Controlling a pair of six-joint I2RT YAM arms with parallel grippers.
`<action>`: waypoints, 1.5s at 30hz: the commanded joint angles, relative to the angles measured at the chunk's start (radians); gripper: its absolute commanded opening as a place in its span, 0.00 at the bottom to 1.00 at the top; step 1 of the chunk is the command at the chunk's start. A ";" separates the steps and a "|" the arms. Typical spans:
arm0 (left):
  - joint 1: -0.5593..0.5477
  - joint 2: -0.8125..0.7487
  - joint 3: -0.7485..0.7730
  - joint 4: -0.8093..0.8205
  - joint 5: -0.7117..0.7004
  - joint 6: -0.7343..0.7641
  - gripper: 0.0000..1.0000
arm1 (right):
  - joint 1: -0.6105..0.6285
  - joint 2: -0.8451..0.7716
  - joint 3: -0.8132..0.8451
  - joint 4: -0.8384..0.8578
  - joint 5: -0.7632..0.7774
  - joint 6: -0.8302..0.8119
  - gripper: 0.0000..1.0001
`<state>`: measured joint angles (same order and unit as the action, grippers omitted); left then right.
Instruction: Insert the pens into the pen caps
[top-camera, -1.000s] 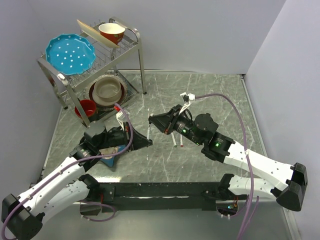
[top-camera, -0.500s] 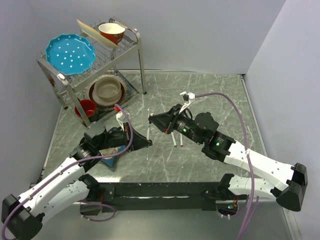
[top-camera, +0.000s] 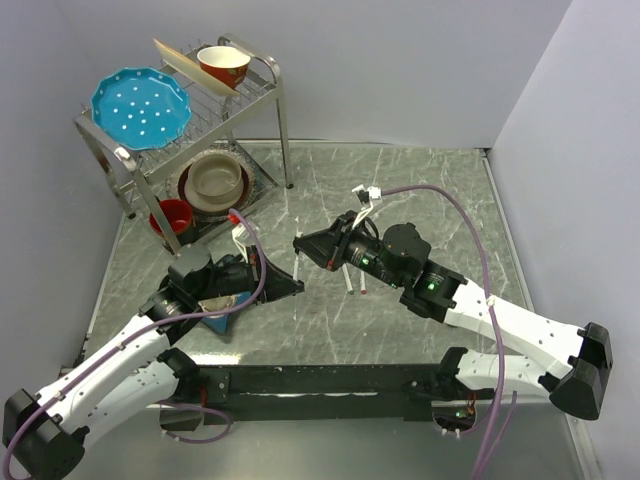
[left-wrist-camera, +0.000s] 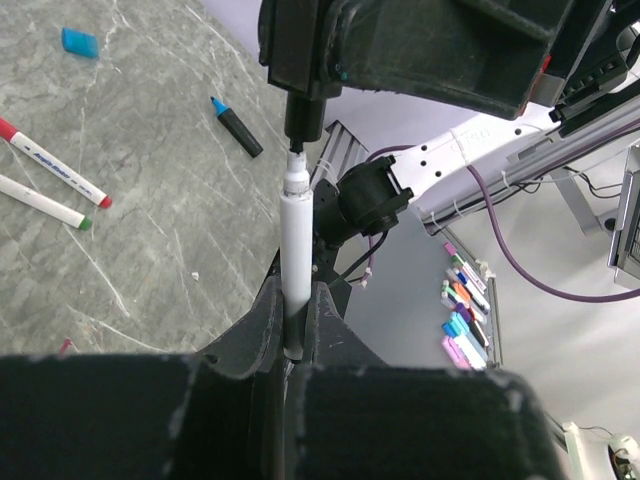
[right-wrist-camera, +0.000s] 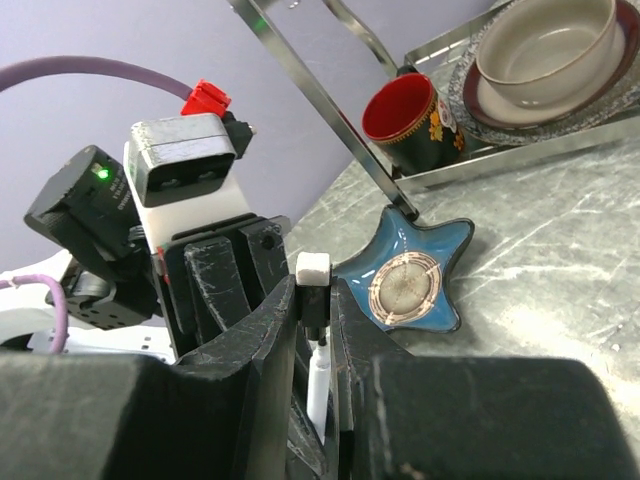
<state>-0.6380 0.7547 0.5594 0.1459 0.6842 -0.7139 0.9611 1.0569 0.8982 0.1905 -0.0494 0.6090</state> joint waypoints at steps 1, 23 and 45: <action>0.003 -0.020 -0.001 0.037 0.002 0.031 0.01 | -0.007 0.000 0.045 -0.003 -0.001 -0.011 0.00; 0.003 -0.023 0.039 0.011 -0.049 0.070 0.01 | -0.007 -0.043 -0.059 -0.017 -0.115 0.046 0.00; 0.004 0.219 0.215 0.069 -0.281 0.125 0.01 | -0.005 -0.104 -0.314 0.001 -0.236 0.098 0.00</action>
<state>-0.6712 0.9340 0.6605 -0.0071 0.6319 -0.5808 0.9104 0.9787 0.6697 0.2993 -0.0853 0.6838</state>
